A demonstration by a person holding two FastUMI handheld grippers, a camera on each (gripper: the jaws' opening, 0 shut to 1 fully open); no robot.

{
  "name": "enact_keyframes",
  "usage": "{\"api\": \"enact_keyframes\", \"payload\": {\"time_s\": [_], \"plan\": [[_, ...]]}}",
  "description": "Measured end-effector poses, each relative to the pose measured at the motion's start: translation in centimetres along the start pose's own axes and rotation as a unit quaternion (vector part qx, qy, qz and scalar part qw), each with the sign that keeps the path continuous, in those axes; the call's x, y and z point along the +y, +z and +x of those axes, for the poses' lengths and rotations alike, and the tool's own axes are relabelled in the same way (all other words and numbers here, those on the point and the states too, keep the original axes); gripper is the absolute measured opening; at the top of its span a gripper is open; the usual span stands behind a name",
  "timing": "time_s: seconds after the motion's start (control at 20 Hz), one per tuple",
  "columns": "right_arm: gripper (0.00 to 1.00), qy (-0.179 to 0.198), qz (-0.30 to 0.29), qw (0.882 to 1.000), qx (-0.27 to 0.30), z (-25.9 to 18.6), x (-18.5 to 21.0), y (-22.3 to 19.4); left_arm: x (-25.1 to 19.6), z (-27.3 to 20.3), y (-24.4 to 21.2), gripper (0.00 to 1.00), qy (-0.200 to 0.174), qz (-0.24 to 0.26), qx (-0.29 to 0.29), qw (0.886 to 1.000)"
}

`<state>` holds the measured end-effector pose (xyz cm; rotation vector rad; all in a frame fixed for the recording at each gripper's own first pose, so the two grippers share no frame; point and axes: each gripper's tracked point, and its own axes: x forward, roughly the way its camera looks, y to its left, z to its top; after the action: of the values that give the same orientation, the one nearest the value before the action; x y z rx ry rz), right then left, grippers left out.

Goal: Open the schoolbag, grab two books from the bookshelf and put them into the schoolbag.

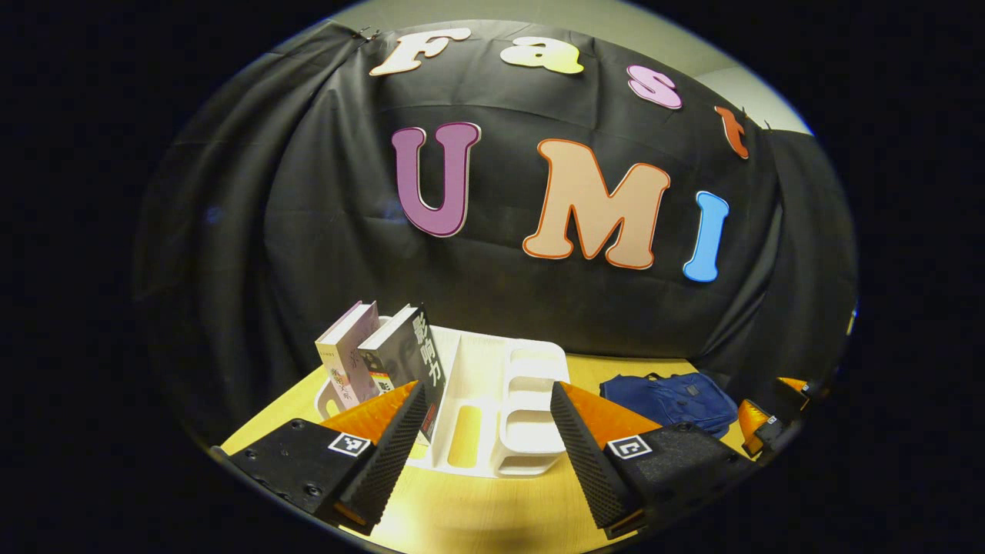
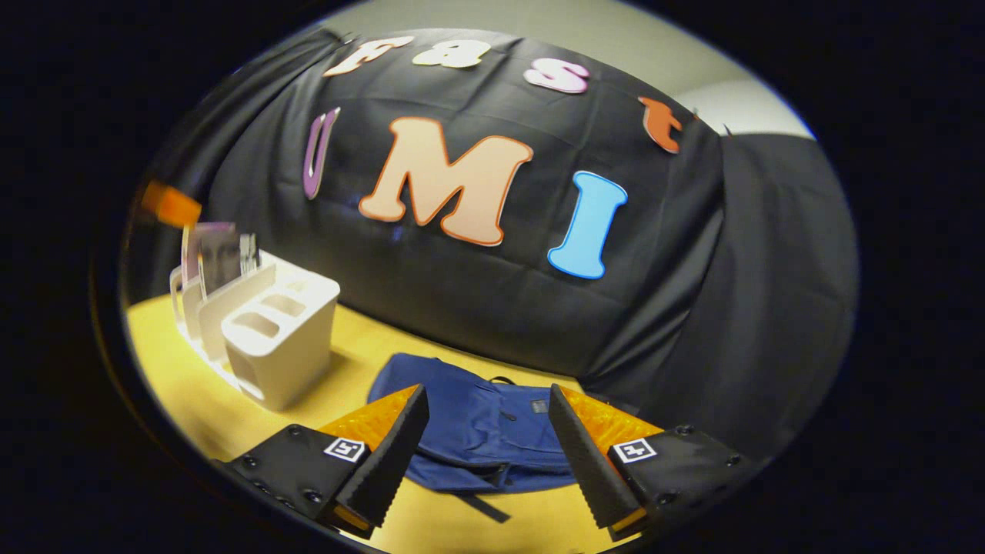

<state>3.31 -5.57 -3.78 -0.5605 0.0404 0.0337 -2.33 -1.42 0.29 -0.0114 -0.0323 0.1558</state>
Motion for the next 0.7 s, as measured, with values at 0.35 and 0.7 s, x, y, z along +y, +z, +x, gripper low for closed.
{"api": "enact_keyframes", "payload": {"time_s": [0.35,0.7], "plan": [[0.93,0.008,-0.113,0.993,0.027,2.4,2.4,-5.2,0.7,-0.1,-0.6,0.95,0.021,0.025,0.018,0.999],[0.98,0.032,-0.231,0.972,0.035,4.4,5.7,-9.3,1.1,-0.3,-1.2,0.95,0.039,0.025,0.037,0.998]]}}
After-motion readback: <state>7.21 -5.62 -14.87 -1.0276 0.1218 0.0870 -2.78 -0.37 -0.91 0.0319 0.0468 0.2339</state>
